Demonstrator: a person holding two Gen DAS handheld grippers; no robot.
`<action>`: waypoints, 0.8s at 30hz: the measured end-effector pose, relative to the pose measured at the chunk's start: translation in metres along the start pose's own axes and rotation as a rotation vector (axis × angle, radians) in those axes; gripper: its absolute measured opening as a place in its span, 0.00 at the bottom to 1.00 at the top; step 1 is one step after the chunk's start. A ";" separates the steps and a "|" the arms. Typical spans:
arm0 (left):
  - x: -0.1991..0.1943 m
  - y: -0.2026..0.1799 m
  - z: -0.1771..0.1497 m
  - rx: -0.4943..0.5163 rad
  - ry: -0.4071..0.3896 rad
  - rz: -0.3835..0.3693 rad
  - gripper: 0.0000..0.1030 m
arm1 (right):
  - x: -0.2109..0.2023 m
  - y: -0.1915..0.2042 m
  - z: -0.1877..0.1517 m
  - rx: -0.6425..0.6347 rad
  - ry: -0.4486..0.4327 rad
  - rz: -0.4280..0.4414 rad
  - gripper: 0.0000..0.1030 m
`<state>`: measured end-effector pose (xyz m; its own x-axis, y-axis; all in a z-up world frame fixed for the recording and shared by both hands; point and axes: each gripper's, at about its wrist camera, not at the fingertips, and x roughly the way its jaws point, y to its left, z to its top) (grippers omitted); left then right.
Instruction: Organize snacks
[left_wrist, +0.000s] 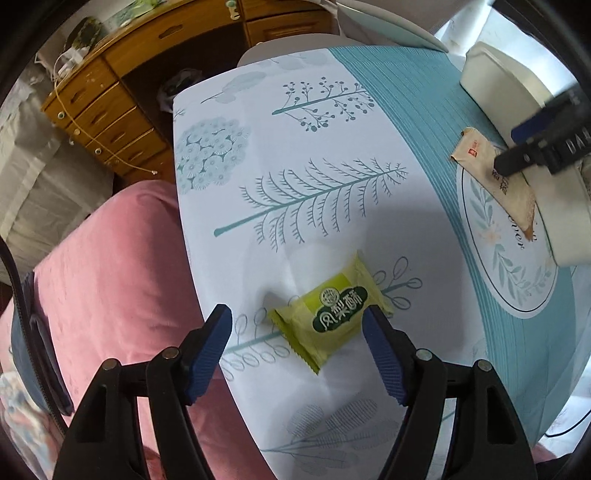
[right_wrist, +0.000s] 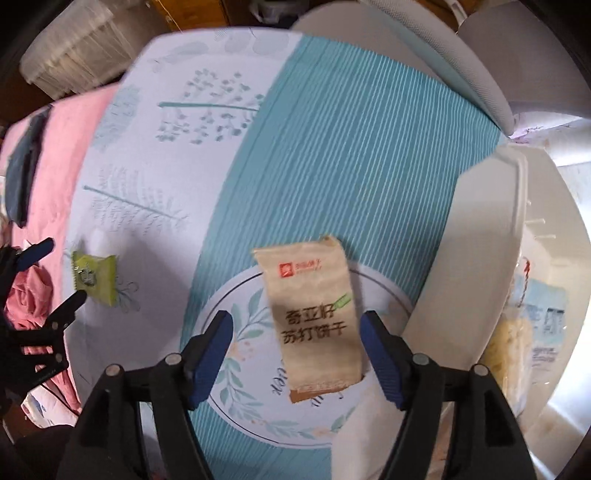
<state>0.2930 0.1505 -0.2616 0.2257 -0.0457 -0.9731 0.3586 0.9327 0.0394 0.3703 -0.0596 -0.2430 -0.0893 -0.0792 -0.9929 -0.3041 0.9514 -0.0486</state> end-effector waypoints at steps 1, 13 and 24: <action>0.001 0.000 0.001 0.007 0.001 0.001 0.70 | 0.003 0.001 0.008 -0.002 0.028 -0.013 0.70; 0.004 -0.007 0.000 0.101 -0.023 -0.036 0.52 | 0.045 0.006 0.060 -0.016 0.253 -0.077 0.70; 0.010 -0.002 -0.003 0.119 0.002 -0.162 0.52 | 0.067 -0.002 0.070 0.037 0.282 -0.060 0.70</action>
<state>0.2913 0.1490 -0.2721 0.1544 -0.1906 -0.9694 0.4949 0.8641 -0.0911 0.4311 -0.0459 -0.3173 -0.3342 -0.2103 -0.9187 -0.2822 0.9524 -0.1153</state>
